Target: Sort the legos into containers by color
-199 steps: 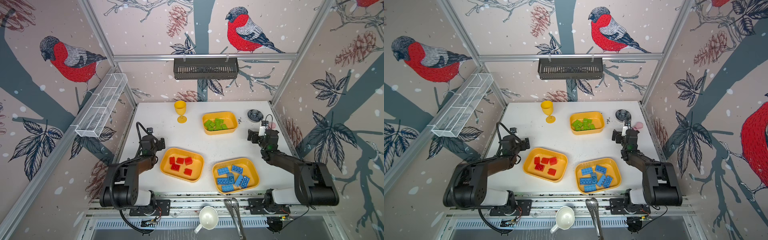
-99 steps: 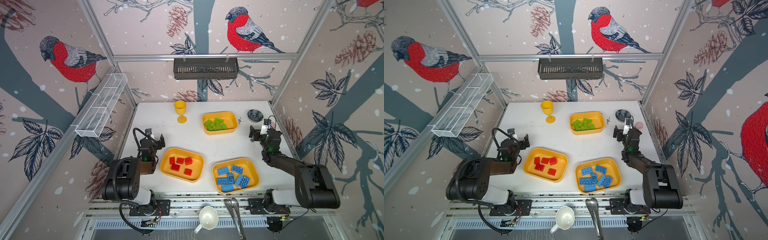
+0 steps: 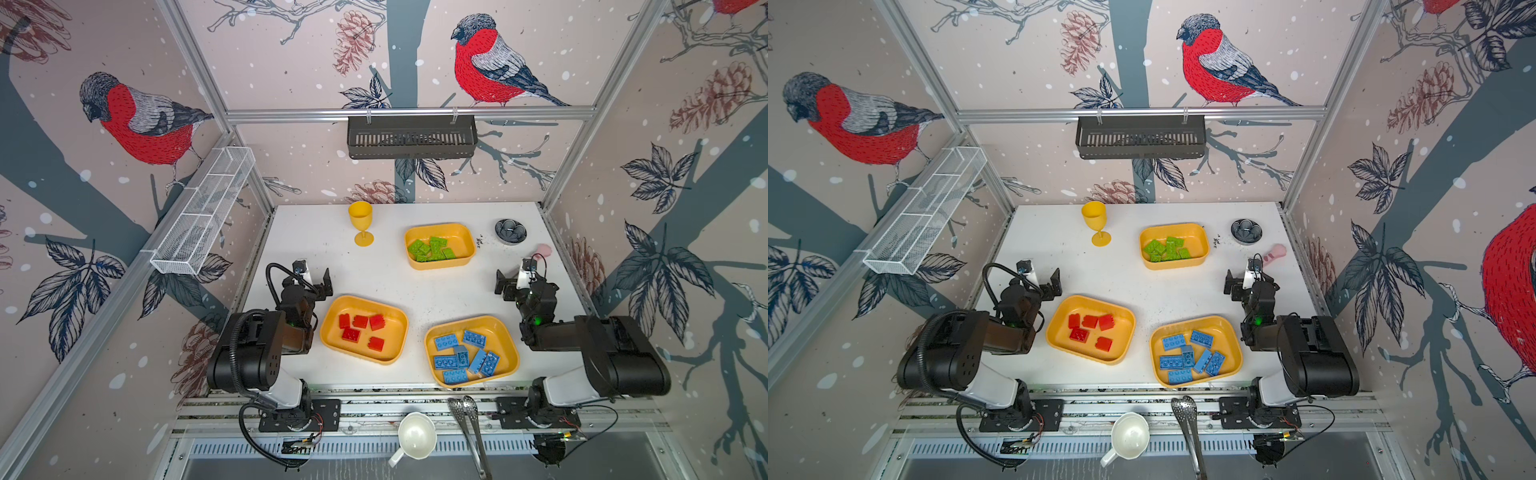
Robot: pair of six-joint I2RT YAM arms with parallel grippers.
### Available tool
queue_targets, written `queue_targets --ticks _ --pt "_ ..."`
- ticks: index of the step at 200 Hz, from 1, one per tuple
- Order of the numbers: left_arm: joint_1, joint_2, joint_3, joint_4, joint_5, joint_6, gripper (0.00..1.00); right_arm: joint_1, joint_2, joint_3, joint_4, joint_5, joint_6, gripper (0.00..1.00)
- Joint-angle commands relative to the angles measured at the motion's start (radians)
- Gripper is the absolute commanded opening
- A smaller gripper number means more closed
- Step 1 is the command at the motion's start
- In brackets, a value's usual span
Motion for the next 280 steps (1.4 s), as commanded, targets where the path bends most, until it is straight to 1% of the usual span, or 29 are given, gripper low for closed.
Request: queue_targets --ticks 1,74,98,145,170,198,223,241,280 --pt "0.0 -0.002 0.002 0.075 0.014 0.015 0.97 -0.006 0.004 -0.003 0.107 0.02 0.022 0.99" --pt "0.001 0.0 -0.009 0.099 0.011 0.014 0.97 -0.006 0.004 -0.003 0.113 0.02 0.023 0.99" --pt "0.0 -0.009 -0.037 0.15 0.005 0.005 0.97 -0.002 0.0 -0.003 0.108 0.027 0.018 0.99" --pt "0.001 -0.042 -0.022 0.096 0.025 0.016 0.97 0.009 -0.016 0.022 0.051 0.043 0.01 0.99" --pt "-0.001 -0.033 -0.018 0.096 0.03 0.018 0.97 0.007 -0.006 0.017 0.07 0.049 0.016 1.0" --pt "0.0 -0.012 -0.016 0.107 0.035 0.019 0.97 -0.015 0.005 0.004 0.099 0.014 0.035 0.99" --pt "0.0 -0.005 -0.014 0.108 0.038 0.021 0.97 -0.014 0.005 0.0 0.109 0.03 0.038 0.99" --pt "-0.001 -0.005 -0.014 0.11 0.038 0.021 0.97 -0.003 0.007 0.006 0.098 0.072 0.041 0.99" --pt "0.0 -0.009 -0.012 0.104 0.045 0.024 0.97 -0.002 0.007 0.006 0.098 0.075 0.041 0.99"
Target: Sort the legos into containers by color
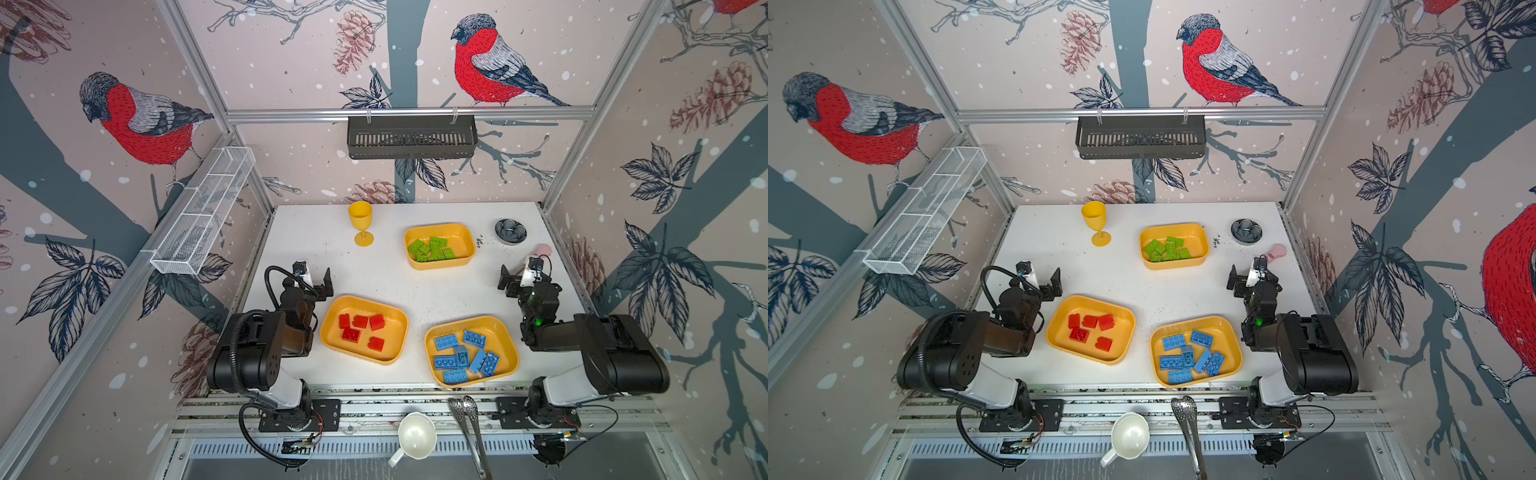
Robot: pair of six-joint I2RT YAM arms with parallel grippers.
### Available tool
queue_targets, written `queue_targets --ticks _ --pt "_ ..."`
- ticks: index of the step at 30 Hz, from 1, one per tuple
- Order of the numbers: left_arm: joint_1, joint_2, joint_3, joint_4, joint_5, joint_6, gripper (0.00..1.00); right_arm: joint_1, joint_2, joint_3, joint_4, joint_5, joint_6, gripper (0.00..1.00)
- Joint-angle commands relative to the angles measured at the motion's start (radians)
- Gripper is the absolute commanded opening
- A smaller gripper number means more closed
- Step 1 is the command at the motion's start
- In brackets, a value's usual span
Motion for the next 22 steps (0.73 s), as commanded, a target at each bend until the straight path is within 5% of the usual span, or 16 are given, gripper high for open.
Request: queue_targets --ticks 1,22 --pt "0.0 -0.004 0.006 0.053 0.016 0.017 0.97 0.002 0.001 0.003 0.034 0.02 0.012 1.0" --pt "0.001 -0.032 0.025 -0.004 0.038 0.025 0.97 0.001 0.003 0.003 0.035 0.023 0.016 0.99"
